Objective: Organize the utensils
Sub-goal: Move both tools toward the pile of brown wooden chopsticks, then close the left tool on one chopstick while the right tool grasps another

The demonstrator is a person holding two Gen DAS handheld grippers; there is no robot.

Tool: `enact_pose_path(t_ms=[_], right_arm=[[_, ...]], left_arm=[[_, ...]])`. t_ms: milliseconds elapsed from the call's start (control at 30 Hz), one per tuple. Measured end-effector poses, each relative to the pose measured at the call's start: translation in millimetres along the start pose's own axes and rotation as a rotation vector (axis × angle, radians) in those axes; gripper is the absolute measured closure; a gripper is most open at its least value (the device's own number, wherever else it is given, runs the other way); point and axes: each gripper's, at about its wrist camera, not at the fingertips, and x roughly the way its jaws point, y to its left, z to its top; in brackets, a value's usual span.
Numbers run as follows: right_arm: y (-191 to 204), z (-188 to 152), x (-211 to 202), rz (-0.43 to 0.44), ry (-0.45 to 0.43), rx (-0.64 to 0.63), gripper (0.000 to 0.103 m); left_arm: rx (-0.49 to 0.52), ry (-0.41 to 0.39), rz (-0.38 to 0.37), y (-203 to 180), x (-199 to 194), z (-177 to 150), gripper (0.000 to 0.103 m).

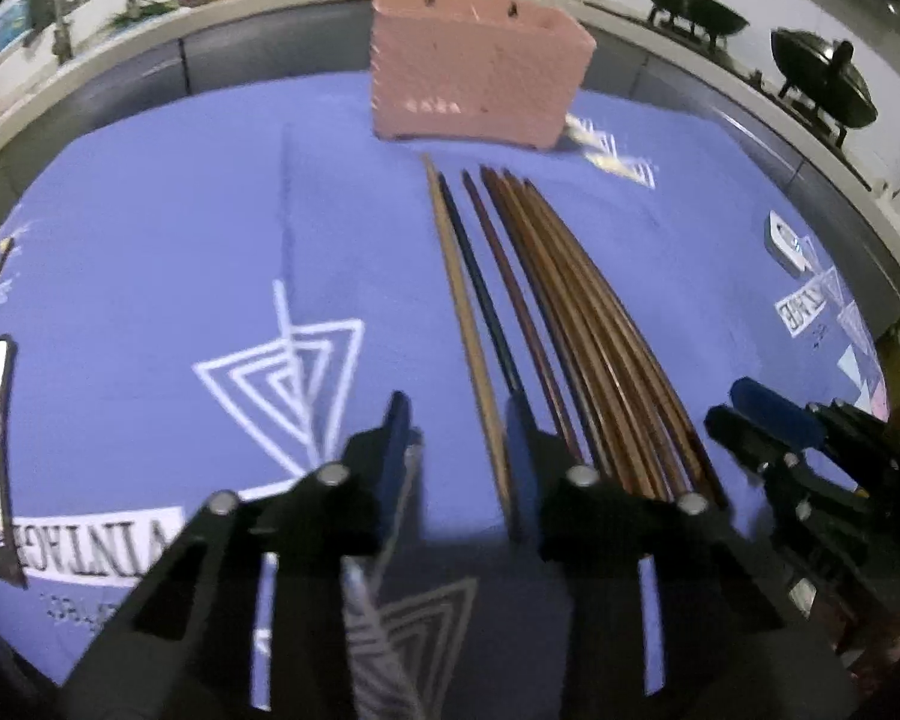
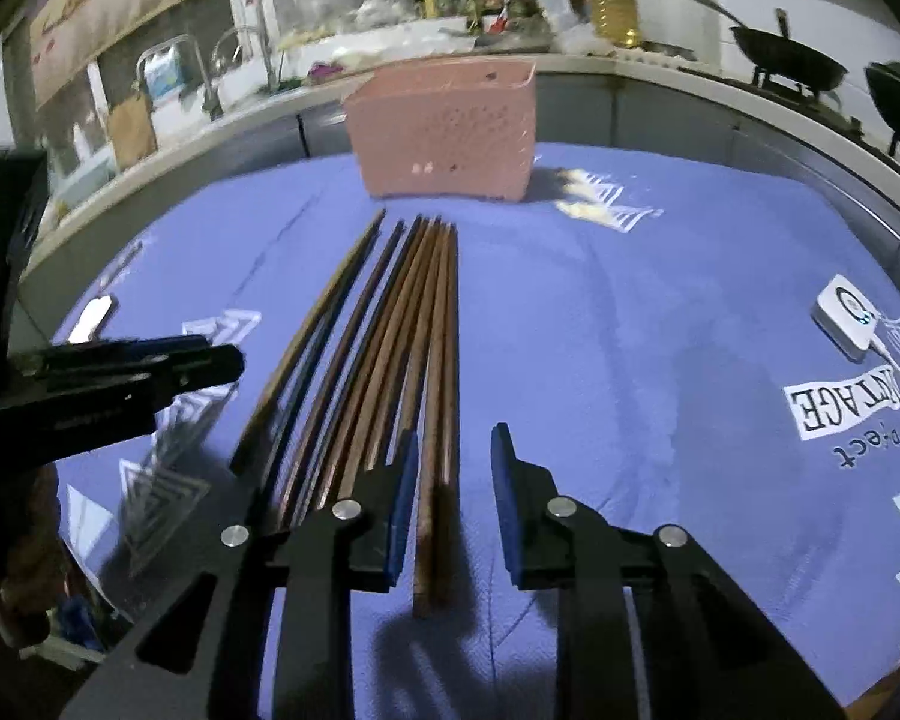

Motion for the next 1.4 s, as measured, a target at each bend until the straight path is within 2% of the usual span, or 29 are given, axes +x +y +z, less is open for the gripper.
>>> enact_pose_path(t_ms=[100, 433, 533, 600, 733, 833, 1000, 1067, 1200, 1267, 1300, 1333, 1367, 1400], right_arm=[[-0.9, -4.8, 8.0, -0.047, 0.023, -0.018, 0.078], [1.3, -4.2, 13.7, -0.043, 0.024, -0.052, 0.078], [-2.2, -5.2, 15.5, -0.051, 0.018, -0.057, 0.08], [-10.4, -3.6, 14.4, -0.059, 0.023, -0.035, 0.086], [-19.7, -1.8, 11.2, -0.08, 0.048, -0.022, 0.086], [-25.1, 3.4, 13.0, -0.061, 0.08, -0.029, 0.086], [-29.2, 40.2, 39.3, 0.011, 0.14, -0.071, 0.086], [-28.6, 58.3, 54.5, 0.024, 0.156, -0.082, 0.086], [-20.1, 99.2, 85.6, 0.03, 0.174, -0.146, 0.086], [-19.0, 115.3, 97.7, 0.05, 0.191, -0.153, 0.086], [-18.2, 124.3, 104.6, 0.064, 0.196, -0.162, 0.087], [-18.2, 128.9, 108.2, 0.083, 0.198, -0.166, 0.095], [-19.5, 132.1, 110.7, 0.103, 0.203, -0.159, 0.098], [-21.5, 135.8, 112.8, 0.116, 0.209, -0.147, 0.098]], left_arm=[[0.026, 0.008, 0.034, -5.9, 11.5, -0.4, 0.076], [0.044, 0.011, 0.083, -12.9, 23.0, 2.8, 0.077], [0.055, 0.002, 0.11, -11.9, 23.5, 2.1, 0.096], [0.048, 0.008, 0.092, -7.6, 22.0, 1.3, 0.096], [0.054, 0.025, 0.085, 3.1, 12.1, -11.6, 0.096], [0.065, 0.048, 0.08, 9.9, 9.2, -11.7, 0.096], [0.11, 0.037, 0.084, 7.8, 20.4, 21.7, 0.093], [0.143, 0.023, 0.113, 5.0, 31.6, 41.2, 0.092], [0.173, 0.065, 0.119, 2.2, 61.6, 74.7, 0.092], [0.206, 0.057, 0.126, -2.1, 68.8, 86.0, 0.092], [0.221, 0.055, 0.126, -5.2, 72.8, 91.2, 0.092], [0.229, 0.054, 0.12, -7.7, 75.7, 95.9, 0.092], [0.229, 0.056, 0.108, -7.4, 78.1, 100.3, 0.1], [0.223, 0.064, 0.08, -5.9, 79.5, 103.9, 0.103]])
